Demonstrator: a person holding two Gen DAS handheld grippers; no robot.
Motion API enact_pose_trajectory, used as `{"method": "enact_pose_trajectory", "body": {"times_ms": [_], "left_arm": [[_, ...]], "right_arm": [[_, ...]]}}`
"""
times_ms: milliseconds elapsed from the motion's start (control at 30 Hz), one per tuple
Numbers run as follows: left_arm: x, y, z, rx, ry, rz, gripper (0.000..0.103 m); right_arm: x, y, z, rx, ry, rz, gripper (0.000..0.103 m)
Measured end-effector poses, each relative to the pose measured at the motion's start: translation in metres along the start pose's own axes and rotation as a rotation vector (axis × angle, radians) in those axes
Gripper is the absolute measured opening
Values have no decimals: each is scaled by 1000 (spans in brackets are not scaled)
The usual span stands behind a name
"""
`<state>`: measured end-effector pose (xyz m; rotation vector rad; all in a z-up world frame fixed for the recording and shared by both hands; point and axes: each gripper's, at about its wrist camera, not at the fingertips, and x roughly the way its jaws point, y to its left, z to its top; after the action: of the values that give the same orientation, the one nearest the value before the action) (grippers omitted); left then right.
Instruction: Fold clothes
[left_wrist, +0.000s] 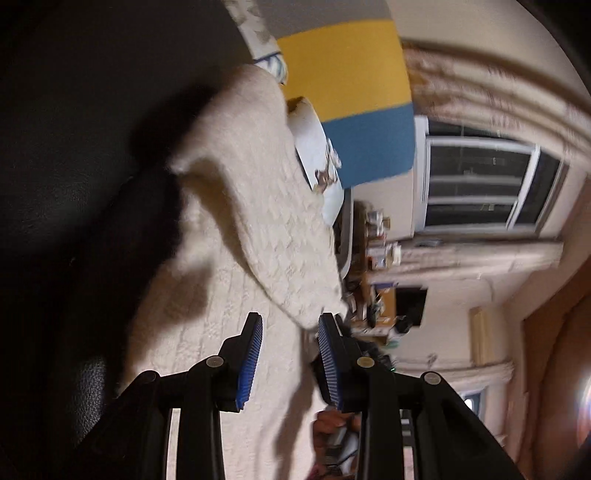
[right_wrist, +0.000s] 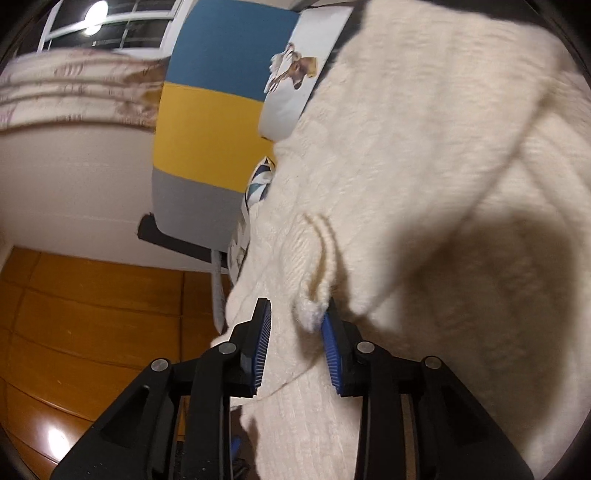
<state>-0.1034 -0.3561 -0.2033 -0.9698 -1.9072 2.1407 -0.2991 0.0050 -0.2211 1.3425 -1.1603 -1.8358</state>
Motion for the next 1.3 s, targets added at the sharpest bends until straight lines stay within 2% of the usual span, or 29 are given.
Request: {"method": "enact_pose_trajectory", "body": {"times_ms": [33,133,267,367,500,633,833,900,967,1000,1100,1167,1233,1300], "left_arm": [[-2,2,2,-14,-13,-5,30],[-8,9,10,-56,-52,-21,31],[-19,29,26,-213,-133,-79,31],[-31,43,38,-319,-199,-110,31],[-39,48,47,-355,-257,-92,31],[-26,51,51,-413,-259,-91,31],[-2,48,50,-441,-243,-73,31],[-1,49,54,-443,-257,-68,31],[-2,49,59,-433,-265,-64,31],[-3,48,61,-426,-267,-61,31],[-3,47,66,-408,-262,-49,31],[-2,46,69,-398,-255,-44,31],[-1,45,70,-390,-250,-37,31],[0,44,72,-377,-241,-30,31]], "right_arm": [[4,2,1,-9,7,-28,31],[10,8,2,-56,20,-86,20],[5,36,0,-178,18,-95,16],[-2,66,-1,-254,10,-58,16],[-6,103,2,-314,20,3,16],[-9,134,3,-360,41,28,16],[-12,161,5,-419,60,35,16],[-14,160,6,-409,83,39,18],[-24,146,9,-368,102,110,19],[-29,135,10,-350,97,105,19],[-41,98,15,-293,69,27,19],[-41,72,23,-249,59,-30,35],[-38,47,32,-202,52,-88,38],[-30,33,35,-178,80,-102,38]]}}
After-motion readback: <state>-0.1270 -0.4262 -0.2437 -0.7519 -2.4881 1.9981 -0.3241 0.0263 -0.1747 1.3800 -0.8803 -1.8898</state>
